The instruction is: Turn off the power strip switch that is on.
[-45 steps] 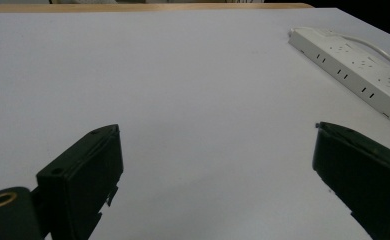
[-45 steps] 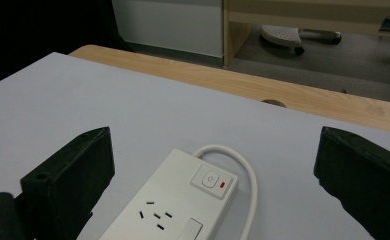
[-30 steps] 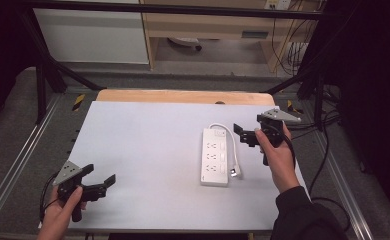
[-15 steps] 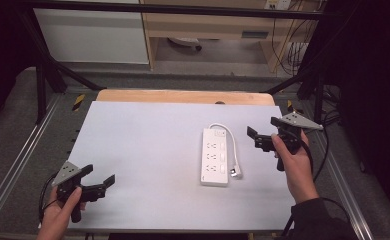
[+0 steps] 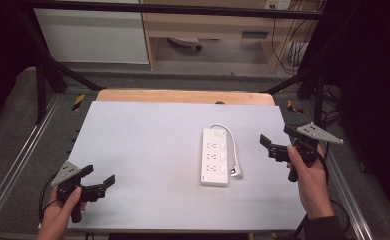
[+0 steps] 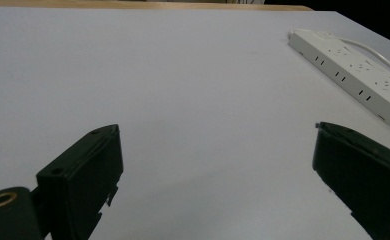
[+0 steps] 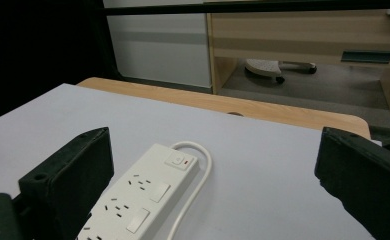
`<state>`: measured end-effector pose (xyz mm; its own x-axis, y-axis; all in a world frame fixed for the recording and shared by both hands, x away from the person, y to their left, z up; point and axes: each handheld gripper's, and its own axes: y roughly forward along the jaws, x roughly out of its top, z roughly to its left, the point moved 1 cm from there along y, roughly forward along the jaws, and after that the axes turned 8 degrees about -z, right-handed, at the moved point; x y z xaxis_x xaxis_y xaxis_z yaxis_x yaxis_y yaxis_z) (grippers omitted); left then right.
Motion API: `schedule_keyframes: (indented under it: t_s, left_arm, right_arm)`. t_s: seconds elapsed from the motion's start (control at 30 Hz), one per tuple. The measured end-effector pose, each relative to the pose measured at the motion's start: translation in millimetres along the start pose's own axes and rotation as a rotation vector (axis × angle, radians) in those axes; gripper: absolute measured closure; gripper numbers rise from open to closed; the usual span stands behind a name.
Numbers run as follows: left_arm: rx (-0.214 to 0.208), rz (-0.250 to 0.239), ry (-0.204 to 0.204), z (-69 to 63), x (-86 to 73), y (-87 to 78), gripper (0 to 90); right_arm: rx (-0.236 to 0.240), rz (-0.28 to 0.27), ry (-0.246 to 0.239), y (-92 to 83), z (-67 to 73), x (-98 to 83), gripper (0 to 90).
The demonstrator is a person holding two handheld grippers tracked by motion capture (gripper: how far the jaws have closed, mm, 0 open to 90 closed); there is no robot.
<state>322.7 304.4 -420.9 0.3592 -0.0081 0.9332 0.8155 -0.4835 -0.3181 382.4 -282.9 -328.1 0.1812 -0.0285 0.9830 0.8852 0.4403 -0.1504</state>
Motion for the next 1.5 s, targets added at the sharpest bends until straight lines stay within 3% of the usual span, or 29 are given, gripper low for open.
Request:
schedule_keyframes:
  t_s: [0.1, 0.43, 0.63, 0.7, 0.9, 1.5]
  left_arm:
    - [-0.013, -0.006, -0.025, 0.5, -0.1, -0.7, 5.8]
    - [-0.006, -0.003, -0.01, 0.3, -0.5, -0.4, 5.8]
    - [-0.003, 0.0, -0.002, 0.0, -0.6, -0.2, 5.8]
    - [-0.001, 0.0, -0.001, -0.3, -0.8, 0.1, 5.8]
    - [-0.003, 0.001, -0.003, 0.0, -0.8, 0.0, 5.8]
    - [-0.004, 0.001, -0.002, -0.4, -1.1, 0.1, 5.7]
  right_arm:
    - [-0.008, -0.007, 0.002, -6.8, -3.6, -3.8, 2.4]
    - [-0.034, -0.026, -0.003, -21.2, -9.5, -23.1, 1.4]
    - [-0.073, -0.032, -0.038, -24.9, -12.9, -37.4, 1.4]
    - [-0.096, -0.037, -0.034, -26.1, -15.0, -42.1, 2.1]
    - [-0.109, -0.021, -0.011, -28.6, -20.0, -58.8, 2.0]
    - [-0.118, 0.026, 0.021, -27.8, -23.9, -96.7, 3.0]
